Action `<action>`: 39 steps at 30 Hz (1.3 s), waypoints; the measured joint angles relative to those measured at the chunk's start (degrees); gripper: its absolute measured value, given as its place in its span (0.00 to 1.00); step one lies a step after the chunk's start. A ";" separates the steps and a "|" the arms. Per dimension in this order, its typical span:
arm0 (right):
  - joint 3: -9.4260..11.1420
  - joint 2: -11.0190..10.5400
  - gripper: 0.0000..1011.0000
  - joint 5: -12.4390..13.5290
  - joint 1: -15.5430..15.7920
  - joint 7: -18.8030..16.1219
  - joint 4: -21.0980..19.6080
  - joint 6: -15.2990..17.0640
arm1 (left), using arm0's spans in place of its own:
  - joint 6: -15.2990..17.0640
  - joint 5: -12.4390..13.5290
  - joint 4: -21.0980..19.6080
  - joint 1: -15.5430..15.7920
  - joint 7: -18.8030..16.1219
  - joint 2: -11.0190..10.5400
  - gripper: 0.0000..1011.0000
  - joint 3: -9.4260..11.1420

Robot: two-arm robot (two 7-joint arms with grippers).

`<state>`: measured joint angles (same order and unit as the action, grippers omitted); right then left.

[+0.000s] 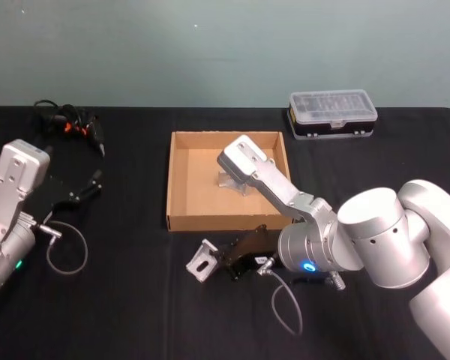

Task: Use one hand to pick up the angle iron from the table and place it into the box.

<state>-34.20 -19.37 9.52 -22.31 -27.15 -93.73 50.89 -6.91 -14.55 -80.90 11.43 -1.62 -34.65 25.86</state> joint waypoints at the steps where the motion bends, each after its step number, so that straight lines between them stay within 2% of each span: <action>1: 0.00 0.00 0.06 0.00 0.00 -0.01 0.00 0.00 | 0.00 0.00 0.00 0.00 0.00 0.00 1.00 0.00; 5: 0.03 -0.03 0.06 -0.04 0.04 -0.11 -0.05 -0.08 | 0.00 0.00 0.00 0.00 0.00 0.00 1.00 0.00; 13: 1.17 -1.31 0.06 -0.45 0.17 -1.45 -3.28 -3.18 | 0.00 0.00 0.00 0.00 0.00 0.00 1.00 0.00; 17: 1.64 -2.24 0.06 -0.82 -1.15 -2.09 -4.76 -4.47 | 0.00 0.00 0.00 0.00 0.00 0.00 1.00 0.00; 22: 2.49 -2.77 0.06 -1.32 -4.07 -2.46 -4.31 -5.46 | 0.00 0.00 0.00 0.00 0.00 0.00 1.00 0.00; 26: 2.87 -2.44 0.06 -1.70 -7.11 -2.70 -1.59 -5.76 | 0.00 0.00 0.00 0.00 0.00 0.00 1.00 0.00; 30: 2.33 -1.68 0.06 -1.93 -9.27 -3.19 1.14 -5.94 | 0.00 0.00 0.00 0.00 0.00 0.00 1.00 0.00; 39: -1.05 2.15 0.06 -3.48 -14.36 -3.98 9.57 -6.20 | 0.00 0.00 0.00 0.00 0.00 0.01 1.00 0.00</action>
<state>-35.25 -17.22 6.04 -36.67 -31.14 -84.16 44.68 -6.91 -14.55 -80.90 11.43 -1.62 -34.64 25.86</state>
